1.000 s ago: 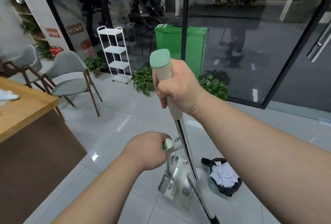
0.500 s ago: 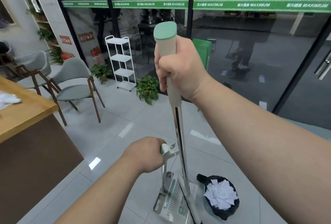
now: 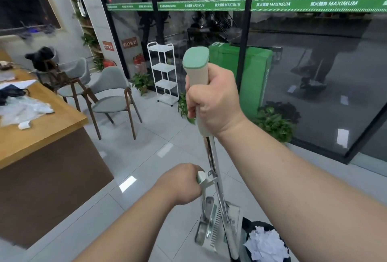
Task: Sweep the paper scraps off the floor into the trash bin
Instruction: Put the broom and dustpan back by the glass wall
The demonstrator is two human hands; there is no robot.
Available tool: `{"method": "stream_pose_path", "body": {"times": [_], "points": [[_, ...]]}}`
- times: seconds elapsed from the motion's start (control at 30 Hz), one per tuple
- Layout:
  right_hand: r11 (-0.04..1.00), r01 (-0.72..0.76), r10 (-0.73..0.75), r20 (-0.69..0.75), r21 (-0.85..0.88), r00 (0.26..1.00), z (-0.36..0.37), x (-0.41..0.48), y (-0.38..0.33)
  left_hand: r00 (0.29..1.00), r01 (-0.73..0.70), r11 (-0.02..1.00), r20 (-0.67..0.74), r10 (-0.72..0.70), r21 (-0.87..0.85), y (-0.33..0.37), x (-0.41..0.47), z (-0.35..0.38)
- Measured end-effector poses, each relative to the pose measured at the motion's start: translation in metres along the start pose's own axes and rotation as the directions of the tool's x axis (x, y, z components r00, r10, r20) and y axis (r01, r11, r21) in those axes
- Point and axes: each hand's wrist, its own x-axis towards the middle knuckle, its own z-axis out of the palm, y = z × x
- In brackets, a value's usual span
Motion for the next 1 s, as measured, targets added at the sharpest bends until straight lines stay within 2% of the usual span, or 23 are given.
{"method": "stream_pose_path", "body": {"times": [0.17, 0.3, 0.43, 0.53, 0.63, 0.77, 0.83, 1.0], "points": [[1.0, 0.017, -0.017, 0.054, -0.009, 0.998, 0.003, 0.008, 0.017, 0.999, 0.043, 0.99, 0.022, -0.041, -0.131, -0.004, 0.016, 0.005], [0.994, 0.092, -0.087, 0.08, -0.06, 0.993, 0.014, 0.022, 0.04, 0.997, 0.071, 0.963, 0.01, -0.071, -0.26, -0.02, 0.03, 0.005], [0.991, 0.083, -0.08, 0.027, -0.102, 0.996, 0.027, 0.057, 0.068, 0.997, 0.074, 0.957, -0.012, -0.081, -0.281, -0.046, 0.063, -0.003], [0.998, 0.014, -0.011, 0.042, -0.06, 0.999, 0.036, 0.087, 0.1, 0.996, 0.078, 0.97, -0.023, -0.086, -0.232, -0.078, 0.093, -0.01], [0.998, -0.067, 0.067, 0.118, -0.003, 0.991, 0.044, 0.12, 0.135, 0.997, 0.06, 0.985, -0.028, -0.065, -0.159, -0.111, 0.128, -0.032], [0.957, -0.229, 0.26, 0.178, -0.178, 0.949, 0.055, 0.157, 0.206, 1.0, 0.0, 0.996, -0.031, -0.002, -0.084, -0.159, 0.18, -0.081], [0.921, -0.319, 0.356, 0.146, -0.224, 0.923, 0.065, 0.175, 0.242, 1.0, -0.022, 0.997, -0.009, 0.022, -0.071, -0.181, 0.206, -0.105], [0.856, -0.462, 0.475, 0.0, -0.232, 0.88, 0.089, 0.223, 0.304, 0.997, -0.069, 0.994, 0.011, 0.07, -0.079, -0.223, 0.26, -0.155]]}}
